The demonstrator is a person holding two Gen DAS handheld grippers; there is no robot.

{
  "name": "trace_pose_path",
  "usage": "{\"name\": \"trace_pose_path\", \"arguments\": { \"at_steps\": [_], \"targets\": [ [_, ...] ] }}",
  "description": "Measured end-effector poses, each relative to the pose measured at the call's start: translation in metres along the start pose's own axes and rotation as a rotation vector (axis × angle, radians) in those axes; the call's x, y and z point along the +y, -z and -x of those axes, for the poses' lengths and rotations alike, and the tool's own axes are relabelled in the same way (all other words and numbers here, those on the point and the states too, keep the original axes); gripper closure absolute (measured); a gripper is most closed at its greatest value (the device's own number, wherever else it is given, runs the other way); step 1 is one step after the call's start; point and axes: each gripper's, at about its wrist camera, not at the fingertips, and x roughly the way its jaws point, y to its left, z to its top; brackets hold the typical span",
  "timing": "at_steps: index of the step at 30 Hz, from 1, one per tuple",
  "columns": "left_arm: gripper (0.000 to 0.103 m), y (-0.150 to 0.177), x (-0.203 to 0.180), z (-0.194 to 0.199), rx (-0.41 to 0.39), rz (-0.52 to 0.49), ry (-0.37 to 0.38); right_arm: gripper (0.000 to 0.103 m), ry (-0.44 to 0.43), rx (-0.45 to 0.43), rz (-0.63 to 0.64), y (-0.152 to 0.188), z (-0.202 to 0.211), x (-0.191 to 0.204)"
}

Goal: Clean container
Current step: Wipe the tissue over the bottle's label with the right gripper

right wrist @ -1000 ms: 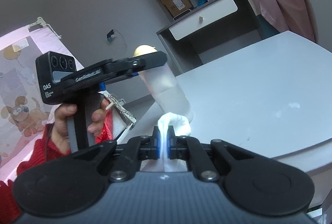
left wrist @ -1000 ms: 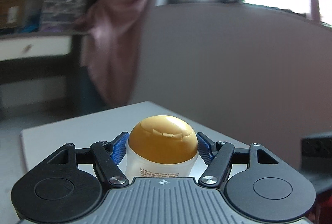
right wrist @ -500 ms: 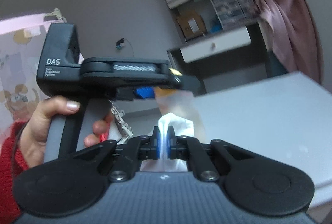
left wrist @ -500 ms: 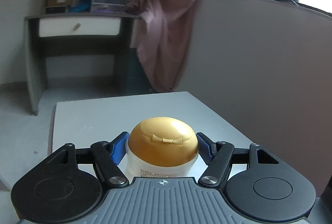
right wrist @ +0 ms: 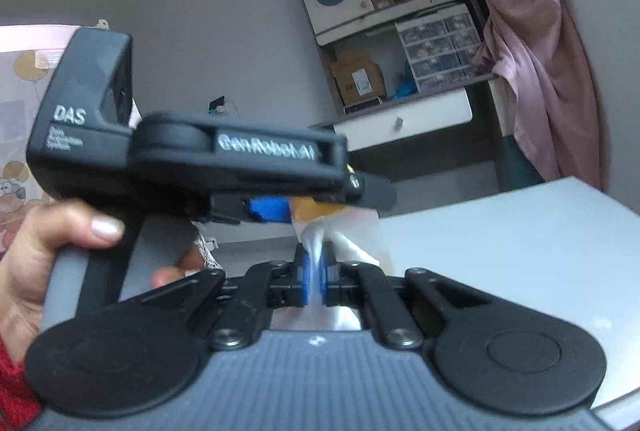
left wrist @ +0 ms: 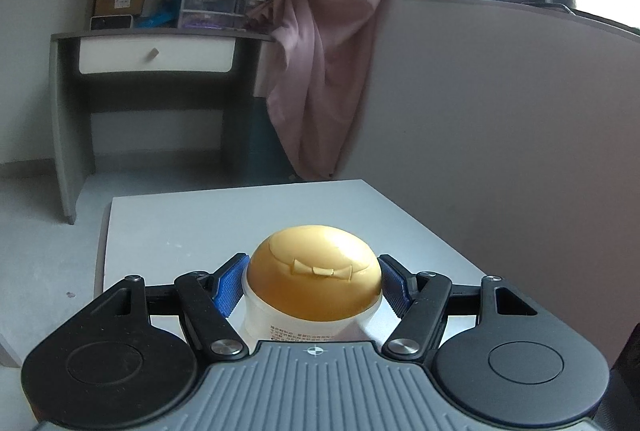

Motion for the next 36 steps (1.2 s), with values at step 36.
{"name": "trace_pose_path", "arguments": {
  "at_steps": [36],
  "targets": [
    [0.034,0.004,0.0,-0.008,0.022,-0.024,0.011,0.098,-0.011,0.063,0.014,-0.002,-0.018,0.011]
  ]
}}
